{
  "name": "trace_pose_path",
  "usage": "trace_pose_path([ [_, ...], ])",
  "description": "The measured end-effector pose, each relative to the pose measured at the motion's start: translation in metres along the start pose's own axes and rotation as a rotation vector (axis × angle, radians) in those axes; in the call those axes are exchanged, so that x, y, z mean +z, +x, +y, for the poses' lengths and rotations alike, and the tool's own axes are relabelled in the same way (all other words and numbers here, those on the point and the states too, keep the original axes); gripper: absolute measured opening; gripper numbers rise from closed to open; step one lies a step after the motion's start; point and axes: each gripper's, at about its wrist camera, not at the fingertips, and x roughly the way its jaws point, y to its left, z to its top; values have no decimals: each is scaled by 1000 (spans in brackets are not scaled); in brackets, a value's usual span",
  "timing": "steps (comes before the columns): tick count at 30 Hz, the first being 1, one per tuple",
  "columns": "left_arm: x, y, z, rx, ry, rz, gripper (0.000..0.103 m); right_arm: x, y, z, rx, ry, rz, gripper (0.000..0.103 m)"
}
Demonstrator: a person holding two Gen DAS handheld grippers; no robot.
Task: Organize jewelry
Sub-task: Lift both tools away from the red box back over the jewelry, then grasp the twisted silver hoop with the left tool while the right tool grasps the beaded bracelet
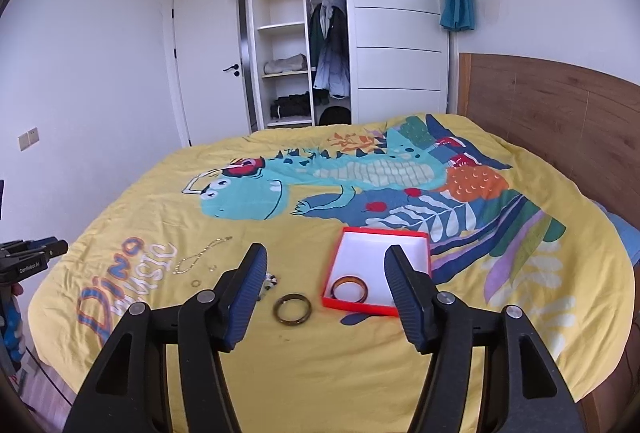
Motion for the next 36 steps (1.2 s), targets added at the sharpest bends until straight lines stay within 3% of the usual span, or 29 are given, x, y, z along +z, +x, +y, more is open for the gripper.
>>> trace_pose_path([
  [6, -17, 7, 20, 36, -47, 27, 29, -11, 10, 3, 6, 9, 23, 61],
  [14, -38, 61, 16, 32, -63, 131, 29, -40, 53, 0, 11, 13, 118, 61],
  [27, -55, 147, 2, -57, -61, 259, 29, -66, 143, 15, 77, 20, 268, 61],
  [36, -55, 222, -28, -135, -33, 352, 29, -77, 227, 44, 158, -10, 379, 61],
])
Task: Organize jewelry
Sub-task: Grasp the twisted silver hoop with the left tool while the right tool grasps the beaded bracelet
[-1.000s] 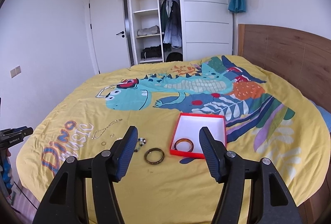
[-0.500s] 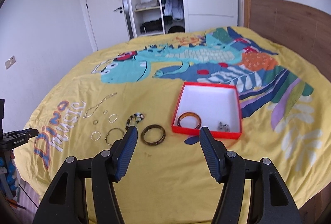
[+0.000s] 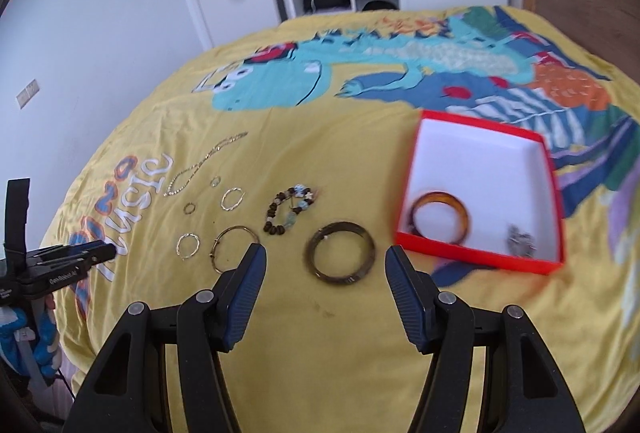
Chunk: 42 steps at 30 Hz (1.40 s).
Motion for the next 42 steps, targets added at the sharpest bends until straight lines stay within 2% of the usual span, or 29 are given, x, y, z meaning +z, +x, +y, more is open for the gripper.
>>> trace_pose_path([
  [6, 15, 44, -13, -31, 13, 55, 29, 20, 54, 7, 37, -22, 53, 61],
  [16, 23, 96, -12, -16, 6, 137, 29, 39, 134, 20, 60, -43, 151, 61],
  [24, 23, 108, -11, -16, 14, 148, 29, 46, 191, 21, 26, -46, 270, 59],
  [30, 22, 109, -9, -24, 9, 137, 27, 45, 210, 25, 3, -82, 324, 56],
  [31, 22, 109, -10, -23, 9, 134, 26, 45, 211, 26, 0, -87, 325, 50],
  [32, 21, 109, -10, -20, 11, 130, 23, 45, 211, 27, -5, -95, 323, 39],
  [35, 22, 110, -15, -12, 16, 118, 12, 43, 213, 29, -2, -105, 324, 20],
  [37, 22, 110, -17, -10, 21, 112, 6, 43, 213, 31, -2, -114, 319, 13],
  [42, 22, 103, -14, -16, 2, 92, 4, 44, 204, 31, 11, -88, 277, 12],
])
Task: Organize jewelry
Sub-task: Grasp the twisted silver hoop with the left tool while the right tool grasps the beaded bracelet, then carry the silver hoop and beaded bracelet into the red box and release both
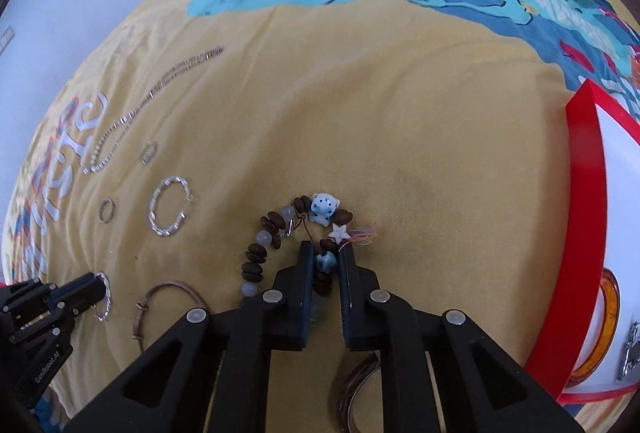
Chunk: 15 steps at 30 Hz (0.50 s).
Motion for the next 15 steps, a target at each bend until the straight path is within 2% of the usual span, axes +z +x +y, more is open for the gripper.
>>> trace_pose_path([
  [7, -5, -18, 6, 0, -18, -20, 4, 5, -38, 8, 13, -4, -94, 11],
  [15, -13, -50, 15, 11, -39, -55, 4, 3, -85, 25, 14, -23, -160, 11],
])
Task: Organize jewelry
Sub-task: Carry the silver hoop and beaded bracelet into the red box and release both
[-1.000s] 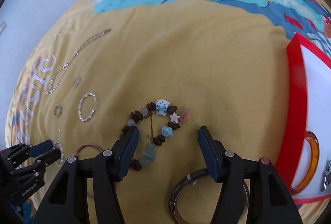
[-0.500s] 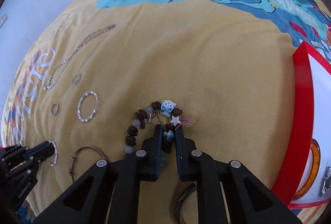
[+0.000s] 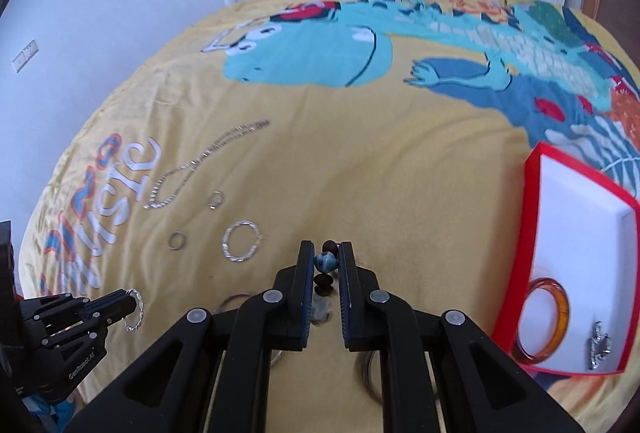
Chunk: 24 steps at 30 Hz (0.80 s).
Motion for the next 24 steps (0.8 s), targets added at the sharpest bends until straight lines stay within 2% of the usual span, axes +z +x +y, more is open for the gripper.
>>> trace_pose_path([
  [14, -22, -80, 21, 39, -22, -98, 4, -11, -102, 15, -9, -7, -98, 11],
  [24, -38, -131, 15, 36, -3, -166, 4, -29, -166, 8, -47, -6, -166, 11],
])
